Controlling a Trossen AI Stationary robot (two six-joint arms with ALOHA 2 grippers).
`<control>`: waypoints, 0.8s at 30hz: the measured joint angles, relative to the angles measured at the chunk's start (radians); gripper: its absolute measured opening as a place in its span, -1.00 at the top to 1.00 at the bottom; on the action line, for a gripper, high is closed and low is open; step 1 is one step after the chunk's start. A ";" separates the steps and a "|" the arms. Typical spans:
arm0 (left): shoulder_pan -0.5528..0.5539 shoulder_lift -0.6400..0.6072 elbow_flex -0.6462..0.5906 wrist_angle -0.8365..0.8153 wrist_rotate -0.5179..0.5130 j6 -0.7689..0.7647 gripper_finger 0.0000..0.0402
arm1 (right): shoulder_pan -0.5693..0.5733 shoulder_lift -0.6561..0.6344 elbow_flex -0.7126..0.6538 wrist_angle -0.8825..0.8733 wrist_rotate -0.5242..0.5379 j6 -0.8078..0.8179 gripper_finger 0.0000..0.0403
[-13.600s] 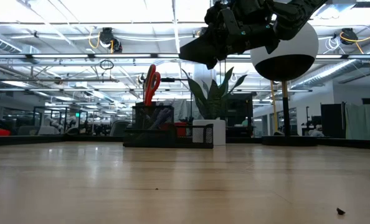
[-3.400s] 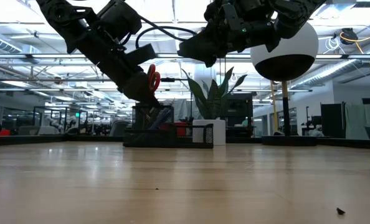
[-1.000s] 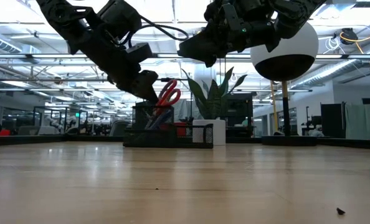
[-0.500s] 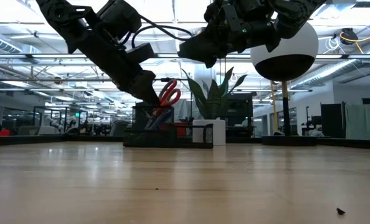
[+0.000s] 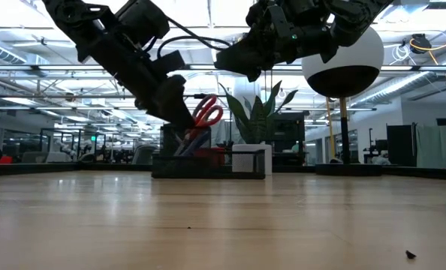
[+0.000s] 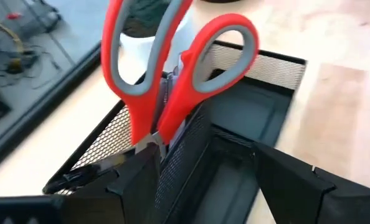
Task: Pick and place office supplies into organizer
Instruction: Put the blue eraser into the black desk organizer
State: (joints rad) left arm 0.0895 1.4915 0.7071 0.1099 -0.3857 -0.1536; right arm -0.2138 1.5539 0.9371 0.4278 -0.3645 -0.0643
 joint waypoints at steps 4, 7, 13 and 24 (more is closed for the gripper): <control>-0.019 -0.011 0.001 -0.001 0.065 -0.011 -0.27 | 0.000 0.000 0.000 0.000 0.000 0.000 0.35; -0.034 -0.035 0.000 -0.025 0.081 -0.011 -0.27 | 0.000 0.000 0.000 0.000 0.000 0.000 0.35; -0.059 -0.119 0.000 -0.087 0.015 0.007 -0.27 | 0.000 0.000 0.000 -0.011 0.000 0.000 0.35; -0.145 -0.245 -0.002 -0.278 0.167 -0.145 -0.27 | 0.000 0.000 0.000 -0.016 0.000 0.000 0.35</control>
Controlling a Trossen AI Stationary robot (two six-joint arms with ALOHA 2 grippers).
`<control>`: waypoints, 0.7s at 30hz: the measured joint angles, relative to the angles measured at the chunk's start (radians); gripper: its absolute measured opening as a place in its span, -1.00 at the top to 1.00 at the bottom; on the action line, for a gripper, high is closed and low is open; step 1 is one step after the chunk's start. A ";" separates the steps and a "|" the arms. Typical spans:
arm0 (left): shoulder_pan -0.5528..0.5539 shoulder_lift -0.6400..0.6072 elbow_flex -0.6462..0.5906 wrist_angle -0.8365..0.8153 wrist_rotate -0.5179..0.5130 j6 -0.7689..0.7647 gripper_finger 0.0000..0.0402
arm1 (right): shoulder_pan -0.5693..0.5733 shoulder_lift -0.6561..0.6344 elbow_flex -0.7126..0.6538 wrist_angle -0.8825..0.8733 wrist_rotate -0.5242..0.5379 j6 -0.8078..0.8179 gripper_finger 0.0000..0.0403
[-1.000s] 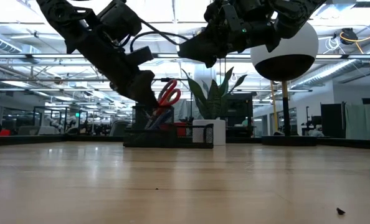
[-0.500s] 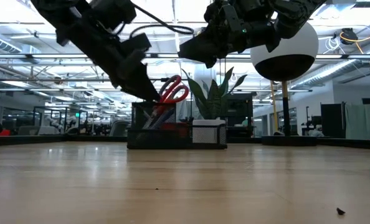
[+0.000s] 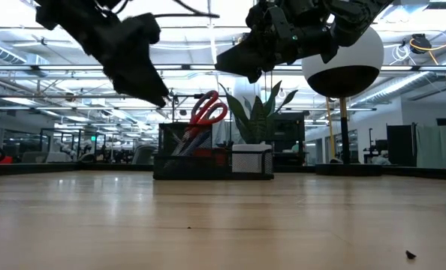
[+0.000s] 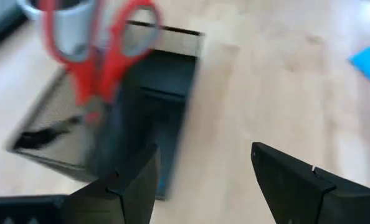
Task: Pick and place office supplies into organizer
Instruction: Put the blue eraser into the black desk organizer
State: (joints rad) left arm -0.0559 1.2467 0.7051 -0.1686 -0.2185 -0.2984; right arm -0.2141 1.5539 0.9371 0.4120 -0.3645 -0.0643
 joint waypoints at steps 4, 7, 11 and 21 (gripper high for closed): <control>-0.054 -0.012 0.001 -0.041 0.020 -0.047 -0.27 | 0.000 0.000 0.000 -0.002 0.000 0.000 0.35; -0.096 -0.012 0.001 -0.071 0.027 -0.046 -0.27 | 0.000 0.000 0.000 -0.006 0.000 0.000 0.35; -0.144 -0.012 0.001 -0.127 0.066 -0.063 -0.27 | 0.000 0.000 0.000 -0.006 0.000 0.000 0.35; -0.291 -0.011 0.001 -0.213 0.136 -0.171 -0.27 | 0.000 0.000 0.000 -0.006 0.000 0.000 0.35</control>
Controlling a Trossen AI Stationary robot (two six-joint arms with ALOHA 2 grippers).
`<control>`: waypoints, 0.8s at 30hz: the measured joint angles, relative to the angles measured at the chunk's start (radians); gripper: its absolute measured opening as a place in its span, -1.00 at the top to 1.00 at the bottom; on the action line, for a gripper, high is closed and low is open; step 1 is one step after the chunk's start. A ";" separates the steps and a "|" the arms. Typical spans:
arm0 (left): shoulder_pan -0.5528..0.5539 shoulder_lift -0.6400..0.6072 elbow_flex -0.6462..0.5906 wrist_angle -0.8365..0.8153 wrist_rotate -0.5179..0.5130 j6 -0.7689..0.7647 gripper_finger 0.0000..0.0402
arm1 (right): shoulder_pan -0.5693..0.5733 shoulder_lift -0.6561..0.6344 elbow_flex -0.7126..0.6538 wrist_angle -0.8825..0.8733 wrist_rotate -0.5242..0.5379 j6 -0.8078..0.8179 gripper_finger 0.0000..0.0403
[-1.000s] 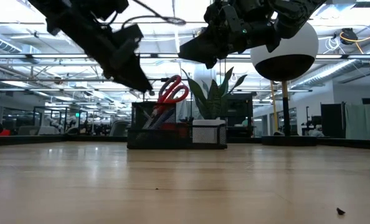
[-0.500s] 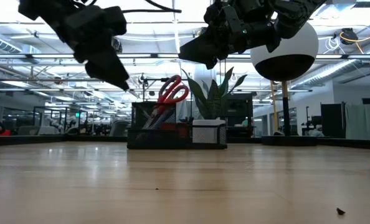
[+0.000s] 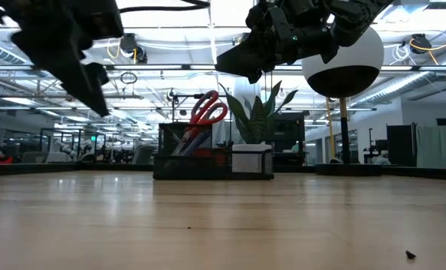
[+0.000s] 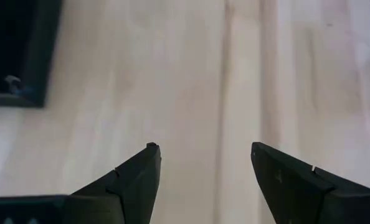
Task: Pick and place office supplies into organizer
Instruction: Put the blue eraser into the black desk organizer
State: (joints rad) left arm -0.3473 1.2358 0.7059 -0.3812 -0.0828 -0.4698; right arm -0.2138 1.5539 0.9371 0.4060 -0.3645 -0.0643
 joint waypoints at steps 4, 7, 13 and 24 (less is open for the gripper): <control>-0.073 0.000 0.000 -0.011 0.041 -0.076 -0.27 | 0.000 0.000 0.000 0.000 0.000 0.000 0.35; -0.132 0.006 0.000 -0.011 0.065 -0.138 -0.27 | 0.000 0.000 0.000 0.000 0.000 0.000 0.35; -0.250 0.024 0.000 -0.010 0.064 -0.228 -0.27 | 0.000 0.000 0.000 0.000 0.000 0.000 0.35; -0.375 0.248 0.161 -0.079 0.062 -0.234 -0.27 | -0.001 0.000 0.000 0.000 0.002 0.000 0.35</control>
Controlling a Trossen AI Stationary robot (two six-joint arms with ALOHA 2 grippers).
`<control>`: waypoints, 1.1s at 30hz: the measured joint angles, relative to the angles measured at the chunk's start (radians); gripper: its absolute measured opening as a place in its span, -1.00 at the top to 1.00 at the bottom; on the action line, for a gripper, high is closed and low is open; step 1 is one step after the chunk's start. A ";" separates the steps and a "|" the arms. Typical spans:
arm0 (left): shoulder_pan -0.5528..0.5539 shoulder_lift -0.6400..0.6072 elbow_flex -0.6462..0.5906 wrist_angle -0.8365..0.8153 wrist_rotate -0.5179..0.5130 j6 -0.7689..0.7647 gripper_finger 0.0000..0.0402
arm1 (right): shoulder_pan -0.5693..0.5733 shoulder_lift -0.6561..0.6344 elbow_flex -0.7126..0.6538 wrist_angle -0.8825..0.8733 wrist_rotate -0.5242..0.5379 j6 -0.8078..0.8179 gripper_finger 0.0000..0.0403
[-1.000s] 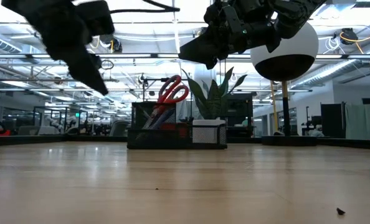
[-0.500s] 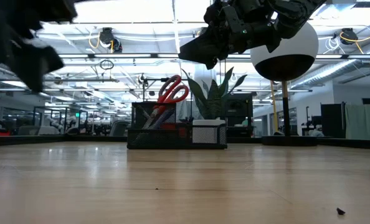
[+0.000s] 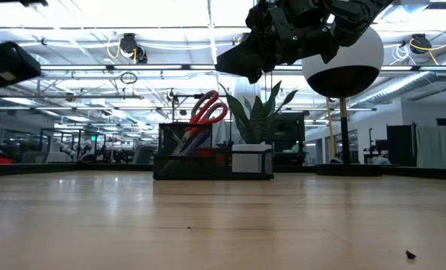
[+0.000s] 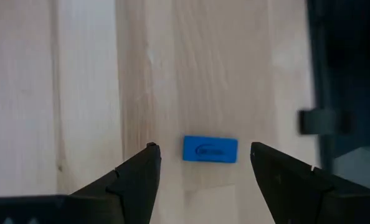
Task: Pick and place office supplies into organizer
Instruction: Put the blue eraser into the black desk organizer
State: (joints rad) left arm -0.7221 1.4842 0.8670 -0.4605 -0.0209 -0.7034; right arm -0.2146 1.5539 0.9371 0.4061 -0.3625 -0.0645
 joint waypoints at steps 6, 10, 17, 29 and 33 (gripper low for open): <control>-0.034 0.161 0.174 -0.232 -0.050 0.036 -0.27 | 0.000 0.000 0.000 -0.004 0.001 0.000 0.35; -0.056 0.235 0.237 -0.291 -0.054 0.037 -0.27 | 0.000 0.000 0.000 -0.013 0.001 0.000 0.35; -0.079 0.279 0.284 -0.289 -0.043 -0.002 -0.27 | 0.000 0.000 0.000 -0.028 0.002 0.000 0.35; -0.098 0.280 0.276 -0.217 -0.092 0.047 -0.27 | 0.000 0.000 0.000 -0.030 0.002 0.000 0.35; -0.097 0.283 0.273 -0.217 -0.110 0.050 -0.27 | 0.000 0.000 0.000 -0.030 0.002 0.000 0.35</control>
State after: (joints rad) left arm -0.8195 1.7670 1.1404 -0.6778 -0.1310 -0.6533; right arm -0.2142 1.5539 0.9373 0.3763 -0.3605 -0.0641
